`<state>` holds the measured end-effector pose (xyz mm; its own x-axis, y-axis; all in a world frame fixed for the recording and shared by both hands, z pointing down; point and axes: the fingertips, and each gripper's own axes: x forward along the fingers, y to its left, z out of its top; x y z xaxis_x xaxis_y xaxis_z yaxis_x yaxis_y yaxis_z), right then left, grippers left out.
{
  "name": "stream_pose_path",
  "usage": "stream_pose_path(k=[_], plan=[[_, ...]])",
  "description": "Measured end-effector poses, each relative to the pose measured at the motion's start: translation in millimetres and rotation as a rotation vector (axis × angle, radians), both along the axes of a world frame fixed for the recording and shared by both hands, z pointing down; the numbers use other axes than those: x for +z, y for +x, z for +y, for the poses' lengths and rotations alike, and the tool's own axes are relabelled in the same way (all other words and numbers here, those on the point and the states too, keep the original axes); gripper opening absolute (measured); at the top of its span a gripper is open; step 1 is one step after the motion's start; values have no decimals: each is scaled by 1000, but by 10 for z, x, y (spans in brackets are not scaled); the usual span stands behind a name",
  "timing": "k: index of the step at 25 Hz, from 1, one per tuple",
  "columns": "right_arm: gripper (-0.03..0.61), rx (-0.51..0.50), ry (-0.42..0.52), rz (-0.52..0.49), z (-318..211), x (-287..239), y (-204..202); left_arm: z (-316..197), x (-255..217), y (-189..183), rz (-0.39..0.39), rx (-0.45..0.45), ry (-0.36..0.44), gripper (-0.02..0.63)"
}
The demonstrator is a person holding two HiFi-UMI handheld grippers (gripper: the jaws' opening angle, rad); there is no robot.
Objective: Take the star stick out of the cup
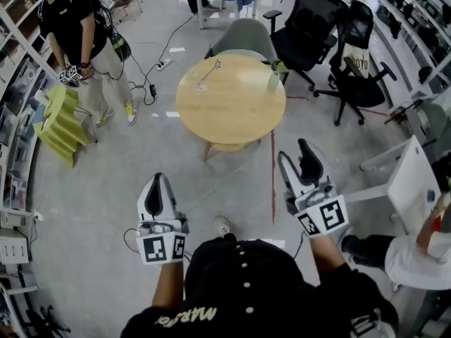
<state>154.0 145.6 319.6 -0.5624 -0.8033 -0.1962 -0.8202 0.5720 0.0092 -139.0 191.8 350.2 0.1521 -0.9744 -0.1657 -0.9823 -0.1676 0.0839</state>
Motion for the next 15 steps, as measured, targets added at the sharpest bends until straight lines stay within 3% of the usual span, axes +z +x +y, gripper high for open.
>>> stream_pose_path(k=[8, 15], plan=[[209, 34, -10, -3, -597, -24, -340, -645, 35, -397, 0, 25, -8, -3], [209, 58, -45, 8, -1067, 110, -397, -1166, 197, -443, 15, 48, -44, -3]])
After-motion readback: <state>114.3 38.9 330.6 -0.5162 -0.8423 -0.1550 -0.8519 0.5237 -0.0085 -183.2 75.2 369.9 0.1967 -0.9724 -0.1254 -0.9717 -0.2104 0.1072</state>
